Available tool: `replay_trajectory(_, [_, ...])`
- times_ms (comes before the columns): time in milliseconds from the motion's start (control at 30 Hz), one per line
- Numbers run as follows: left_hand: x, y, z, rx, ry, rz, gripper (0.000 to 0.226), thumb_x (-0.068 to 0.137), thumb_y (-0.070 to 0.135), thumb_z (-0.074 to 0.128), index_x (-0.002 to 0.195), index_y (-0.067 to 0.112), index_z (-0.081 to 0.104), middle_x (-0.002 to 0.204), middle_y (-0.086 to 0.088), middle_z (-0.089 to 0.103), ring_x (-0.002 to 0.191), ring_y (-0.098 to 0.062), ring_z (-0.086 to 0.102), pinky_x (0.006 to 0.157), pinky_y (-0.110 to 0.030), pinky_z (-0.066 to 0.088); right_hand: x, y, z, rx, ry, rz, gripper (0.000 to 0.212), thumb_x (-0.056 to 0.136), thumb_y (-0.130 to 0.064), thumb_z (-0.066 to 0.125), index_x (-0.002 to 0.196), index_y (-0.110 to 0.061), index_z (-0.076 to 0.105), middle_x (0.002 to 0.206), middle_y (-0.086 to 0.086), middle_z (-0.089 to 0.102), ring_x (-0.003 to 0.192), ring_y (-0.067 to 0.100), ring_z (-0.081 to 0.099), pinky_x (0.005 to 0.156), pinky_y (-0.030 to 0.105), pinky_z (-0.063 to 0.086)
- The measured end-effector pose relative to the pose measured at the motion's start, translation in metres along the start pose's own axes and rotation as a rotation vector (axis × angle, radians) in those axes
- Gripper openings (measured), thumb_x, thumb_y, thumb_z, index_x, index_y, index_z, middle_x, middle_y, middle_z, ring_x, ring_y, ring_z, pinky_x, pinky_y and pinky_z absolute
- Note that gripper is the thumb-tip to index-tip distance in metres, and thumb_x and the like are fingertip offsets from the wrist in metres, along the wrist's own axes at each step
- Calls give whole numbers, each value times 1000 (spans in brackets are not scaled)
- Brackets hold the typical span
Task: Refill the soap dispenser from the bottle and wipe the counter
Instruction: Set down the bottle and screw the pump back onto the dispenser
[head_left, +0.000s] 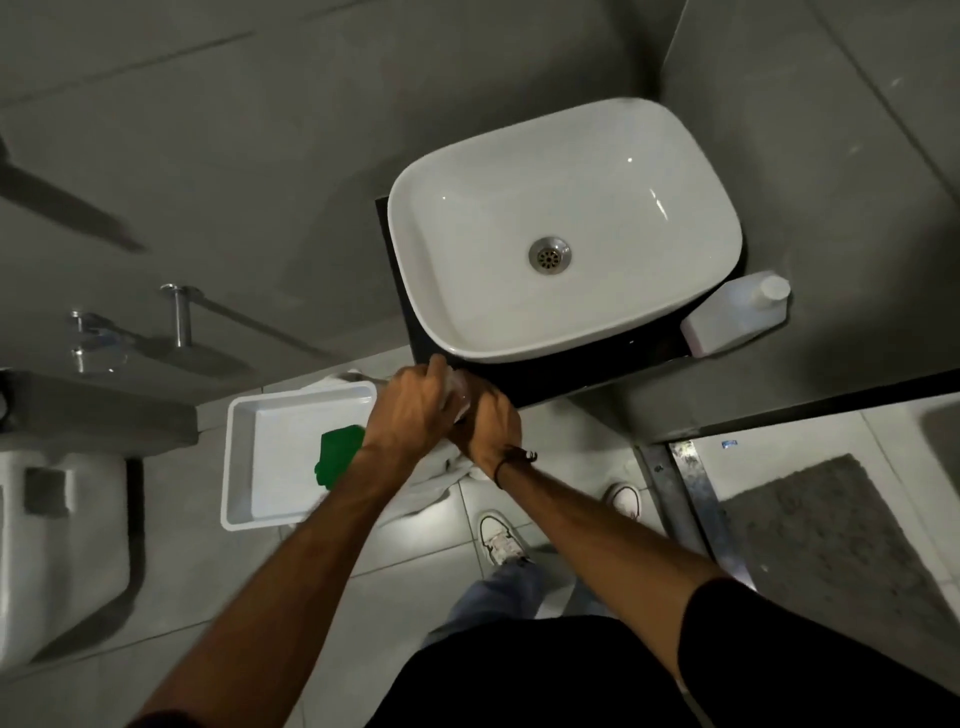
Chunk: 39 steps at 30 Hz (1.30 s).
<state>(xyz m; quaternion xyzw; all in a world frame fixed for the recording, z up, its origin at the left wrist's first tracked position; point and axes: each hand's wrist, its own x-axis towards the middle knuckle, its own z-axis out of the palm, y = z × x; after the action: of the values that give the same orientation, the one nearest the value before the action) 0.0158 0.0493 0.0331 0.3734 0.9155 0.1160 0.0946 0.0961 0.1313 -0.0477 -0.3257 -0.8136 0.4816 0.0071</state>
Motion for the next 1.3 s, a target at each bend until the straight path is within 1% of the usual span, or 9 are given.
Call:
replay_trajectory(133, [10,-1,-9,71,-126,-90,29,90,28,60,96,-1,60,91,-28,69,83,-47,66,62,-39,41,1,1,-3,-19,-11,1,78,62,-45,93,129,-17,64,131,6,66,121,26,62,96,34,52])
replay_trajectory(267, [0,-6,-29,-174,-245,175,28,76,5,68,104,3,69,102,-17,66,89,-35,65,75,-40,54,-8,6,-24,-141,19,-65,77,52,-48,92,120,-24,65,119,-4,66,109,22,65,82,32,54])
replay_trajectory(367, [-3,-4,-36,-223,-258,227,36,71,1,74,106,6,74,105,-13,69,93,-28,66,81,-38,54,-16,8,-39,-231,23,-114,70,51,-52,87,113,-27,65,111,-7,63,101,20,64,73,29,51])
replay_trajectory(500, [-6,8,-37,-196,-217,132,17,78,17,73,89,5,72,88,-11,73,81,-27,67,71,-34,53,-24,9,-54,-255,17,-154,71,49,-52,83,114,-32,64,107,-12,62,98,16,63,70,29,53])
replay_trajectory(600, [-8,13,-35,-203,-173,36,22,80,25,73,75,5,66,74,-10,70,67,-24,61,61,-30,48,-27,10,-61,-286,19,-172,69,48,-54,81,111,-32,64,103,-12,61,94,15,62,69,30,54])
replay_trajectory(700, [-12,18,-34,-225,-155,123,15,76,15,78,89,8,75,87,-7,74,75,-22,67,67,-22,47,-28,11,-66,-289,0,-154,70,47,-57,81,109,-32,64,98,-12,62,88,13,63,67,27,53])
replay_trajectory(800, [-16,19,-36,-249,-194,232,32,70,1,81,100,9,77,99,-5,74,87,-18,68,74,-18,47,-30,14,-70,-290,-22,-143,67,45,-59,81,104,-31,66,94,-12,62,83,12,63,65,25,51])
replay_trajectory(1167, [-22,23,-39,-248,-153,197,17,71,16,84,87,12,79,85,-4,73,71,-20,68,68,-31,57,-34,16,-71,-349,-43,-195,69,45,-62,80,106,-34,64,93,-10,61,84,16,62,63,26,48])
replay_trajectory(1300, [-18,24,-41,-247,-210,226,25,66,5,86,89,12,80,86,-4,71,73,-21,67,65,-14,44,-32,18,-74,-357,-40,-191,61,44,-62,81,92,-28,64,88,-10,58,79,17,60,61,28,48])
